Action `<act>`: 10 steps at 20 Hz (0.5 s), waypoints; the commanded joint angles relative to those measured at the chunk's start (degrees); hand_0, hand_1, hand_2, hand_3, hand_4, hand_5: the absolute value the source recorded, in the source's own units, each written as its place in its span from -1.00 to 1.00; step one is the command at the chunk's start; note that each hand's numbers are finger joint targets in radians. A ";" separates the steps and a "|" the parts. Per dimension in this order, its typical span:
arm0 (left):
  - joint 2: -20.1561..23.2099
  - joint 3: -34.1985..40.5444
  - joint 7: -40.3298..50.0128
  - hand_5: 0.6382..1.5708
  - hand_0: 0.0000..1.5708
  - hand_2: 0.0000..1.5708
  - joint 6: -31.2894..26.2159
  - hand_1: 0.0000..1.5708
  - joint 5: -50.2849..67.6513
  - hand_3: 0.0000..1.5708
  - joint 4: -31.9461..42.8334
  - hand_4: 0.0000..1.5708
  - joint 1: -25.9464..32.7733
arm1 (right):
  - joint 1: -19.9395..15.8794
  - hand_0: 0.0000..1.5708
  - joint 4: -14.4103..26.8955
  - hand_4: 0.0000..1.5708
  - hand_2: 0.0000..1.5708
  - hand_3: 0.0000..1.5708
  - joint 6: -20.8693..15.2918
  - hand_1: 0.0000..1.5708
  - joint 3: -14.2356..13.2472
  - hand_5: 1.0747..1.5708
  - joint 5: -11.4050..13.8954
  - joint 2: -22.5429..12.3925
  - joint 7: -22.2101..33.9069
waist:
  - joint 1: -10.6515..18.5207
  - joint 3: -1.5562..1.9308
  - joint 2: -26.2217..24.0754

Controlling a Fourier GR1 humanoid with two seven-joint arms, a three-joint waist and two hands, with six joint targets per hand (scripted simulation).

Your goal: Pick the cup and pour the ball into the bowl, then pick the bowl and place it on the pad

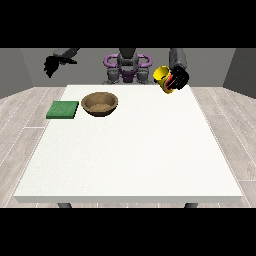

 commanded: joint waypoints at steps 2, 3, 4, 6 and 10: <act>-1.68 -4.89 9.42 0.36 0.90 1.00 3.03 0.90 -8.25 1.00 -0.47 1.00 -3.19 | -0.91 -1.00 1.82 -1.00 -1.00 -1.00 0.04 -1.00 -0.02 0.99 0.06 0.44 -1.05 | -0.44 -0.03 -0.59; -5.19 -7.31 13.02 0.39 0.90 1.00 6.51 0.90 -11.32 1.00 -1.00 0.95 -5.36 | -1.29 -1.00 4.55 -1.00 -1.00 -1.00 1.84 -1.00 -0.77 0.99 0.58 -1.31 -4.00 | -0.38 0.03 0.74; -1.99 -7.22 15.80 0.35 0.90 1.00 3.21 0.90 -12.49 1.00 1.43 0.92 -5.46 | -1.55 -1.00 0.76 -1.00 -1.00 -1.00 0.19 -1.00 0.76 0.99 -0.80 0.51 3.21 | -2.22 -0.03 -3.63; -4.67 -10.98 19.21 0.30 0.91 1.00 6.69 0.91 -17.95 1.00 1.25 0.92 -5.69 | -1.04 -1.00 3.99 -1.00 -1.00 -1.00 4.18 -1.00 -1.45 1.00 -1.98 -3.01 0.31 | -1.82 0.01 -2.90; -3.05 -16.22 25.81 0.22 0.99 1.00 2.21 0.99 -26.36 1.00 2.78 1.00 -11.62 | -0.50 -1.00 5.38 -1.00 -1.00 -1.00 3.97 -1.00 -0.43 1.00 -1.35 -2.01 1.36 | -2.20 0.06 -5.52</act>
